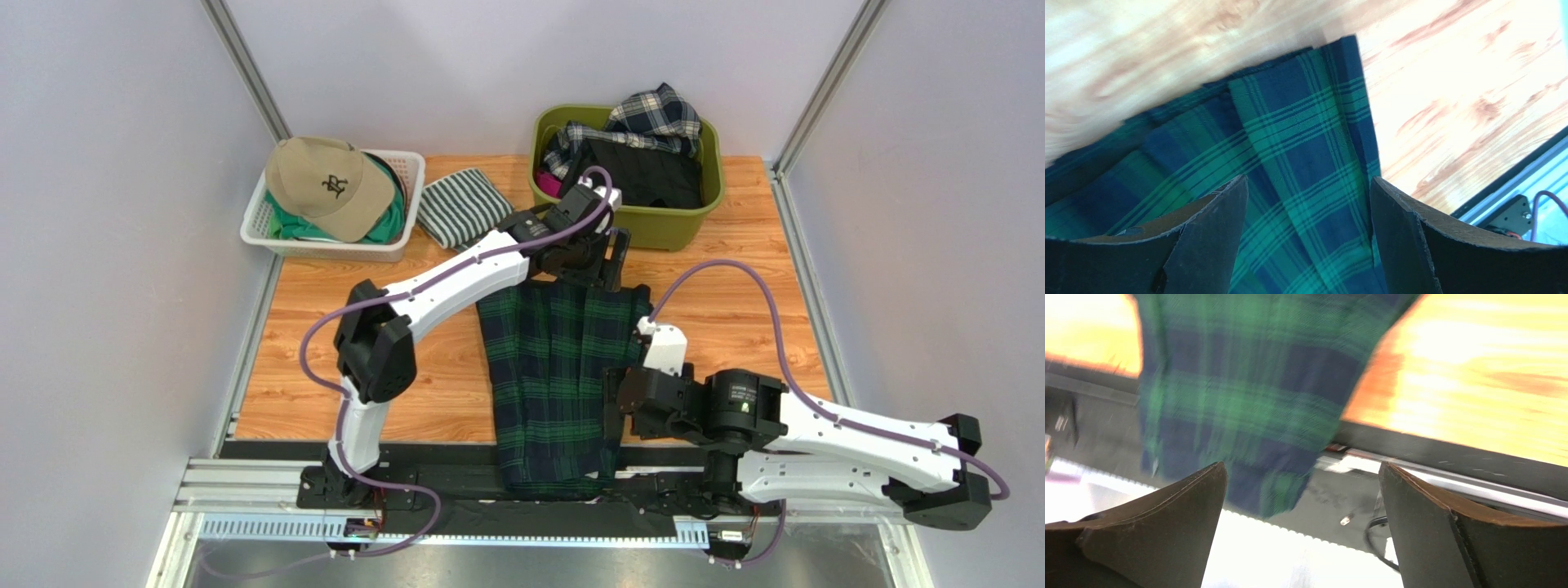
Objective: Fold and stack the skirts
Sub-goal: Fold the skirt at the center of the board.
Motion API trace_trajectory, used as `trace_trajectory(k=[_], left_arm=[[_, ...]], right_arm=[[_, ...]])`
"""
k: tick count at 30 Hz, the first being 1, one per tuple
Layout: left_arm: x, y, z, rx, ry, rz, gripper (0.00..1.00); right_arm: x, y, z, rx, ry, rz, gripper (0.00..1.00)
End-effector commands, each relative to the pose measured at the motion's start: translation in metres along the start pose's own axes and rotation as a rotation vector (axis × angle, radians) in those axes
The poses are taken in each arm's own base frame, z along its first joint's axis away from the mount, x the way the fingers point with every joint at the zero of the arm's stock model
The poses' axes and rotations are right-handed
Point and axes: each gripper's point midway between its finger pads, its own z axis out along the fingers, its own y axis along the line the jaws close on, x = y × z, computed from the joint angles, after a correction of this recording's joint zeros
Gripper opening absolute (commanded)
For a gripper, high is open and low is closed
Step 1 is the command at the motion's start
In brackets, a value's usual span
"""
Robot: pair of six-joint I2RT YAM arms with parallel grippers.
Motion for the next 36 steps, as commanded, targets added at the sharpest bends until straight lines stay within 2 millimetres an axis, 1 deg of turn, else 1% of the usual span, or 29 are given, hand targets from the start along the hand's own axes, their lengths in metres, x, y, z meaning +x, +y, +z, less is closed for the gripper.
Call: trace_trajectory(k=[1, 2, 3, 4, 5, 6, 7, 8, 9, 10, 11, 13, 15, 17, 18, 19, 21, 22, 23, 25, 26, 27, 30, 31, 32, 33, 34, 35, 36], left_arm=[[-0.033, -0.001, -0.069, -0.014, -0.144, 0.029, 0.82], [-0.021, 0.007, -0.067, -0.033, -0.117, 0.026, 0.82], [-0.019, 0.008, -0.077, -0.03, -0.129, 0.022, 0.83], [-0.018, 0.01, -0.077, -0.025, -0.142, 0.019, 0.84], [0.004, 0.02, -0.068, -0.04, -0.099, 0.018, 0.85], [0.007, 0.021, -0.072, -0.026, -0.107, 0.009, 0.86], [0.012, 0.02, -0.068, 0.002, -0.098, 0.0, 0.86], [0.03, 0.032, -0.059, -0.003, -0.052, -0.019, 0.86], [0.035, 0.035, -0.054, 0.011, -0.036, -0.041, 0.86], [0.041, 0.027, -0.049, 0.088, -0.012, -0.054, 0.86], [0.051, 0.037, -0.041, 0.103, 0.025, -0.084, 0.85], [0.061, 0.042, -0.027, 0.146, 0.066, -0.117, 0.83], [0.074, 0.062, -0.012, 0.095, 0.106, -0.143, 0.83], [0.084, 0.079, -0.003, 0.037, 0.129, -0.161, 0.82], [0.091, 0.085, 0.003, 0.022, 0.147, -0.165, 0.82], [0.095, 0.09, 0.006, 0.008, 0.155, -0.173, 0.81], [0.105, 0.108, 0.013, -0.037, 0.168, -0.202, 0.81], [0.109, 0.118, 0.015, -0.07, 0.17, -0.21, 0.81], [0.114, 0.128, 0.017, -0.086, 0.181, -0.23, 0.81], [0.125, 0.137, 0.021, -0.082, 0.207, -0.259, 0.81], [0.127, 0.143, 0.022, -0.084, 0.209, -0.281, 0.81], [0.127, 0.146, 0.022, -0.08, 0.199, -0.289, 0.8], [0.135, 0.16, 0.018, -0.115, 0.199, -0.324, 0.8], [0.135, 0.167, 0.016, -0.142, 0.191, -0.328, 0.8], [0.143, 0.174, 0.013, -0.165, 0.199, -0.344, 0.8], [0.141, 0.176, 0.008, -0.175, 0.185, -0.349, 0.8], [0.151, 0.182, 0.005, -0.201, 0.194, -0.359, 0.8], [0.154, 0.183, 0.002, -0.208, 0.193, -0.371, 0.8], [0.154, 0.182, -0.004, -0.207, 0.185, -0.376, 0.8]], right_arm=[[-0.034, -0.03, -0.004, 0.145, -0.114, 0.048, 0.99], [-0.037, -0.027, 0.0, 0.141, -0.104, 0.054, 0.99], [-0.043, -0.019, 0.006, 0.109, -0.108, 0.073, 0.99], [-0.046, -0.017, 0.011, 0.091, -0.08, 0.111, 0.98], [-0.048, -0.012, 0.016, 0.063, -0.066, 0.072, 0.98], [-0.056, 0.004, 0.023, -0.012, -0.086, 0.077, 0.95], [-0.054, 0.018, 0.024, -0.085, -0.056, 0.065, 0.95], [-0.053, 0.028, 0.027, -0.137, -0.05, 0.005, 0.95], [-0.06, 0.049, 0.03, -0.229, -0.072, -0.011, 0.95], [-0.042, 0.061, 0.034, -0.31, 0.003, -0.056, 0.95], [-0.04, 0.074, 0.035, -0.378, 0.011, -0.075, 0.95], [-0.014, 0.077, 0.048, -0.398, 0.14, -0.118, 0.95], [0.004, 0.07, 0.06, -0.353, 0.227, -0.126, 0.95], [0.027, 0.063, 0.082, -0.318, 0.317, -0.124, 0.95], [0.034, 0.063, 0.09, -0.324, 0.333, -0.124, 0.95], [0.046, 0.058, 0.105, -0.295, 0.374, -0.124, 0.95], [0.054, 0.047, 0.128, -0.243, 0.387, -0.122, 0.95], [0.051, 0.038, 0.137, -0.193, 0.379, -0.123, 0.94], [0.057, 0.029, 0.148, -0.143, 0.409, -0.133, 0.94], [0.049, 0.021, 0.159, -0.096, 0.39, -0.146, 0.94], [0.052, 0.014, 0.164, -0.063, 0.411, -0.149, 0.94], [0.044, 0.014, 0.167, -0.051, 0.402, -0.14, 0.94], [0.024, -0.001, 0.175, 0.002, 0.385, -0.098, 0.94], [0.003, -0.006, 0.178, 0.02, 0.344, -0.058, 0.94], [-0.008, -0.009, 0.178, 0.023, 0.324, -0.055, 0.94], [-0.022, -0.01, 0.177, 0.015, 0.293, -0.05, 0.94], [-0.048, -0.009, 0.176, -0.001, 0.245, -0.028, 0.94], [-0.058, -0.01, 0.174, -0.005, 0.23, -0.034, 0.94], [-0.07, -0.013, 0.173, -0.007, 0.204, -0.088, 0.94]])
